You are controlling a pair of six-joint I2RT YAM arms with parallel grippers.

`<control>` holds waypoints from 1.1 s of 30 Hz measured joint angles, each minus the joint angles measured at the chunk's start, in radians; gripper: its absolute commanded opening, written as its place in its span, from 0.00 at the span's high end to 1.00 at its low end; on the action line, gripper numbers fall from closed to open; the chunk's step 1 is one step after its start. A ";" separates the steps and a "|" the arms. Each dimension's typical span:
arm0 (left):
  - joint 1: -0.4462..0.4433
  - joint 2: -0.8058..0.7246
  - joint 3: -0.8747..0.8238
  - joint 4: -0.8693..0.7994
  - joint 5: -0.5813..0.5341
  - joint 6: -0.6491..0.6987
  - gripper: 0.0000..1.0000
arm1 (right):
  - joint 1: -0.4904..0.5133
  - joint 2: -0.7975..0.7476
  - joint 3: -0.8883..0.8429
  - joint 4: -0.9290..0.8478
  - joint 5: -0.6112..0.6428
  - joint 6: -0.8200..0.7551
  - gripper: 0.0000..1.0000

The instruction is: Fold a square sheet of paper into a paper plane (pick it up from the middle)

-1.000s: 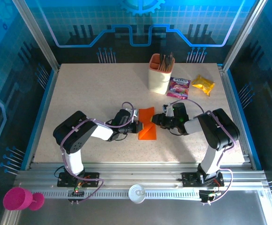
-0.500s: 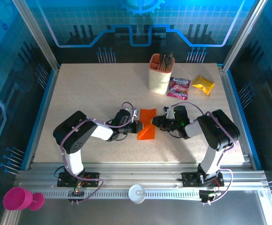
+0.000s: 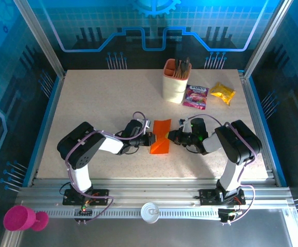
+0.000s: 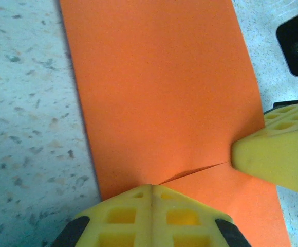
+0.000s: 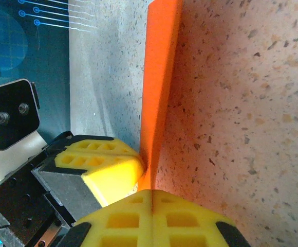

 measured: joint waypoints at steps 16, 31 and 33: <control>0.153 -0.344 -0.033 -0.229 -0.031 -0.120 0.77 | 0.026 -0.605 0.438 -1.056 0.447 -0.328 1.00; 0.196 -0.509 -0.114 -0.351 -0.059 -0.127 0.77 | 0.238 -0.399 0.648 -1.646 1.212 -0.459 1.00; 0.199 -0.517 -0.117 -0.352 -0.061 -0.127 0.77 | 0.274 -0.324 0.658 -1.676 1.281 -0.447 1.00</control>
